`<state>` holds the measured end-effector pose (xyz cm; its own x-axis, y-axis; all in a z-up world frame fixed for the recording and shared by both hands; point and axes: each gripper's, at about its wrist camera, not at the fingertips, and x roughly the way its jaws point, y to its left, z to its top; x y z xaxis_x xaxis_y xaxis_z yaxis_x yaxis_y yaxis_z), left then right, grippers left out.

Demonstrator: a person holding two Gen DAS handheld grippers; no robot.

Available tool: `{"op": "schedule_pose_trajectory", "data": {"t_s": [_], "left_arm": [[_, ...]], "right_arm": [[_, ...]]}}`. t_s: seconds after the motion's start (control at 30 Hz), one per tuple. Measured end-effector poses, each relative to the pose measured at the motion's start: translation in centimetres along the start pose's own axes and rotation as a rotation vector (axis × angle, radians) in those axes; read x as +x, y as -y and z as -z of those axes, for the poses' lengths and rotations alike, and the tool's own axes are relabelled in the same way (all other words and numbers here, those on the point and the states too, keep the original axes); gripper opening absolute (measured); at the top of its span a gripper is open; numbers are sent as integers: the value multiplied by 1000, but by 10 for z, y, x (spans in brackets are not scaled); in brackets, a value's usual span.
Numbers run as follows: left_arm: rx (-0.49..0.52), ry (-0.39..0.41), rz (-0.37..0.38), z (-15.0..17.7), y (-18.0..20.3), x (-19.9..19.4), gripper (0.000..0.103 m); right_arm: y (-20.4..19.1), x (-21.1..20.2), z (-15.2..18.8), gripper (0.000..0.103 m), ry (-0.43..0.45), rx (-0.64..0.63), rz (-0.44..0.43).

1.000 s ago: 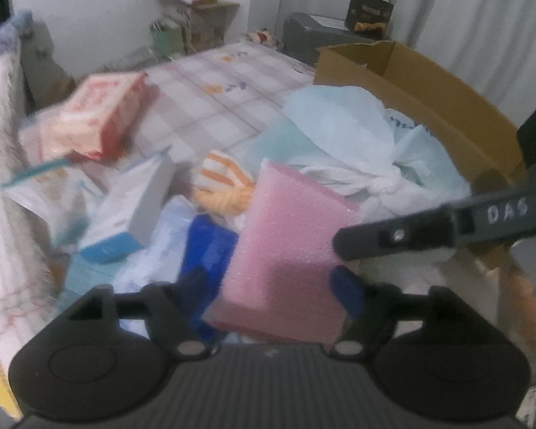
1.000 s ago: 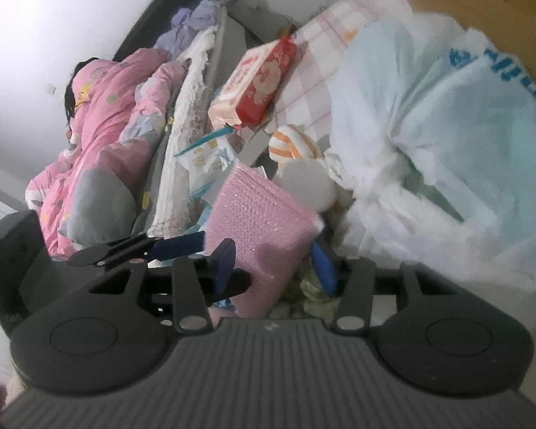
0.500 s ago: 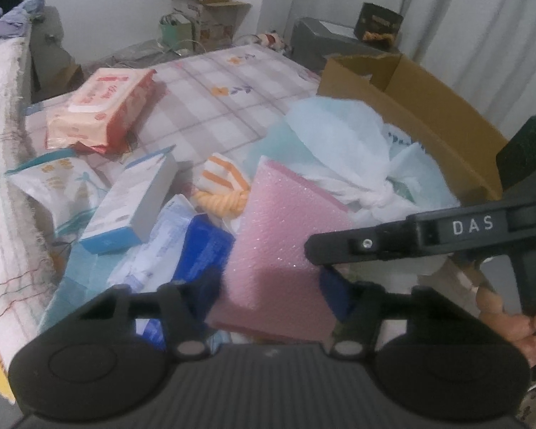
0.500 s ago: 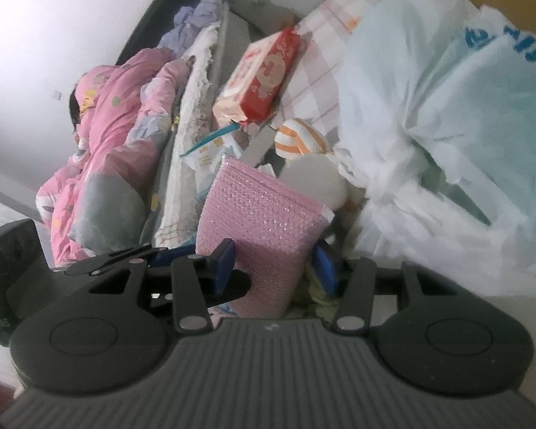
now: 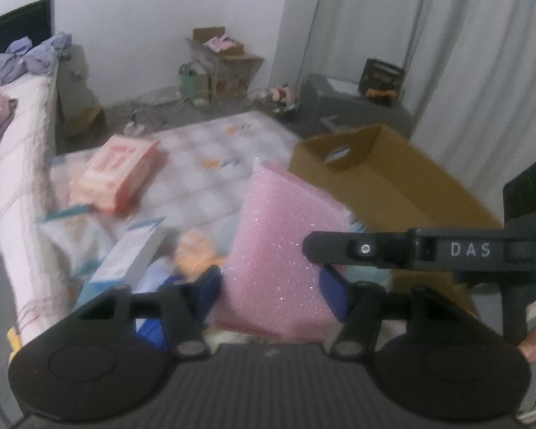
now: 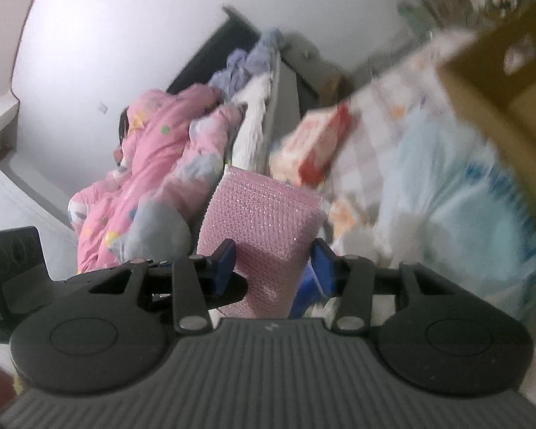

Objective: Organize soft objects
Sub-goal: 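Lift the pink sponge pad with the right gripper and carry it over the cardboard box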

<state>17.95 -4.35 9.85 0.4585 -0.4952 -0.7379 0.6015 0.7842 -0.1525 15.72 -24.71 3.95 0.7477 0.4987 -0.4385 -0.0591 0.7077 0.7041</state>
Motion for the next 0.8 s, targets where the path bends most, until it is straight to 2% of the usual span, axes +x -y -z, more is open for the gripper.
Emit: {"op": "schedule_pose_trajectory", "data": {"t_s": [0.2,0.3,0.4,0.57,0.67,0.8], "left_arm": [[25,-9,50,-46,60,33,62],[51,-32,82,-65,89,67,63],[34,-98,110,-83,110,112,63],[46,-168,94,-107,136,175,63],[43,-197,79,-117,138,203,63],[46,-217,35,-129,140,233,66]], "right_arm": [[27,-53,-54,46,58,-26,59],[65,-77,-91,46,51,6,114],[99,-87,-122,46,33,41,162],[159,-78,-164,46,-40,133,204],[197,-60,-192,46,-87,193,205],[236,-35,-213,47,-133,250,192]]}}
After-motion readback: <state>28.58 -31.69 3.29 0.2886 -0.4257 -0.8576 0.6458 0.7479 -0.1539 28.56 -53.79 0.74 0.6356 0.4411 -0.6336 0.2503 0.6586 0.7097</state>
